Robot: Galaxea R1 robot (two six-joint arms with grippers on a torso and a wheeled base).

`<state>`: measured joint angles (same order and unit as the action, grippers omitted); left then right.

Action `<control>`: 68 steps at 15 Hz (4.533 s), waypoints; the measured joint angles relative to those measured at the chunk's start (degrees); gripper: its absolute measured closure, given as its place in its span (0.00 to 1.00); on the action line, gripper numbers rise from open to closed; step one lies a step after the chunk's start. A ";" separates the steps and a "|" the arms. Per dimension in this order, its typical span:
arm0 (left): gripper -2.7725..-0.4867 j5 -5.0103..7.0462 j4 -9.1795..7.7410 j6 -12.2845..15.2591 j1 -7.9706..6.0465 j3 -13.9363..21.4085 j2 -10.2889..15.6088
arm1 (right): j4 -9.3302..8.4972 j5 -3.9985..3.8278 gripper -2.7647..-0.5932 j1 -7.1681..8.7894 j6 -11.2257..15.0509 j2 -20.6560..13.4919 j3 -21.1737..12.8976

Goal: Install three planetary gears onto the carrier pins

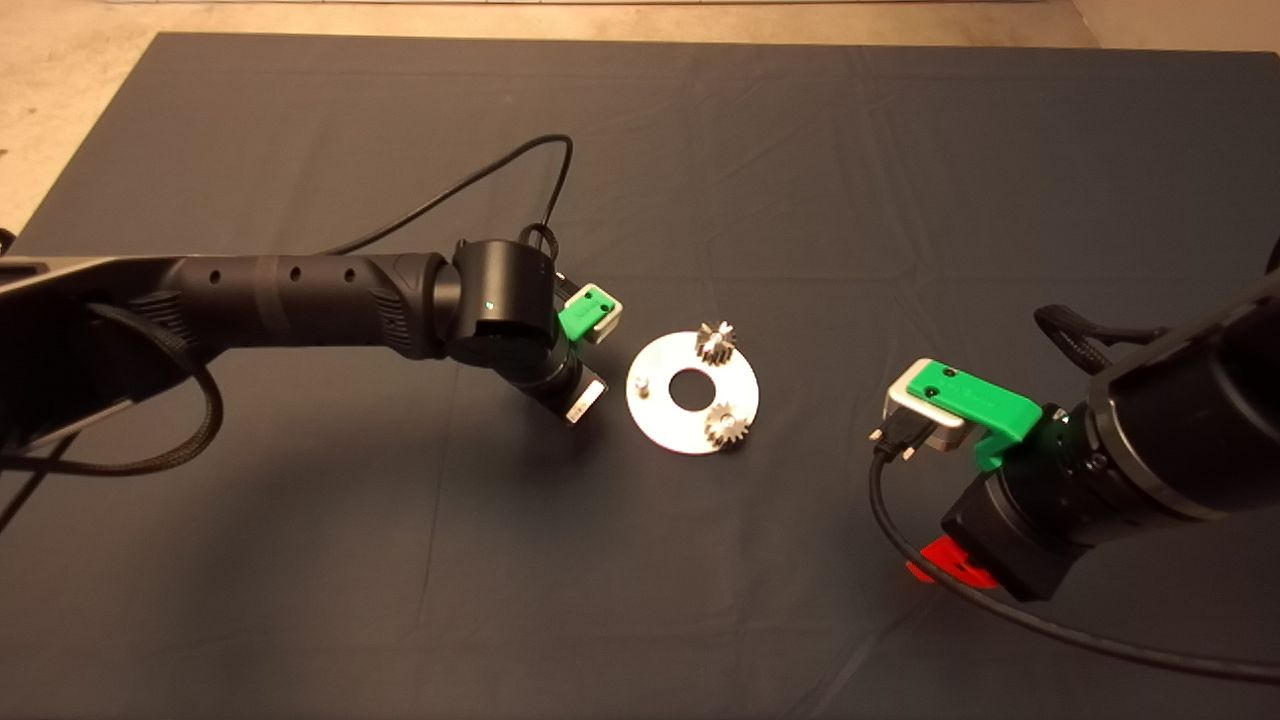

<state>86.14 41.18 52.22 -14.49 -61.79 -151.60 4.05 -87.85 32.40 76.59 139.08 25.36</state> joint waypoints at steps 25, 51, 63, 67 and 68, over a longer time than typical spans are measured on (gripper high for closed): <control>0.84 1.34 -3.73 0.00 -4.35 0.40 -1.05 | -0.01 -0.03 0.35 0.00 0.00 0.17 0.00; 0.85 1.32 -7.59 8.50 -9.35 3.83 -10.63 | -0.02 0.00 0.35 0.01 0.00 0.26 0.22; 0.86 1.37 -7.36 8.36 -7.58 3.12 -8.88 | -0.02 0.00 0.35 0.65 0.00 0.26 0.22; 0.86 1.27 -6.91 8.35 -5.91 1.81 -8.87 | -0.02 0.02 0.35 0.85 0.00 0.28 0.33; 0.86 1.27 -6.67 8.33 -5.32 1.40 -8.87 | -0.02 0.00 0.35 0.94 -0.02 0.28 0.33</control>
<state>87.41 34.51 60.55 -19.82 -60.39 -160.48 4.02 -87.85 33.34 76.57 139.36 25.69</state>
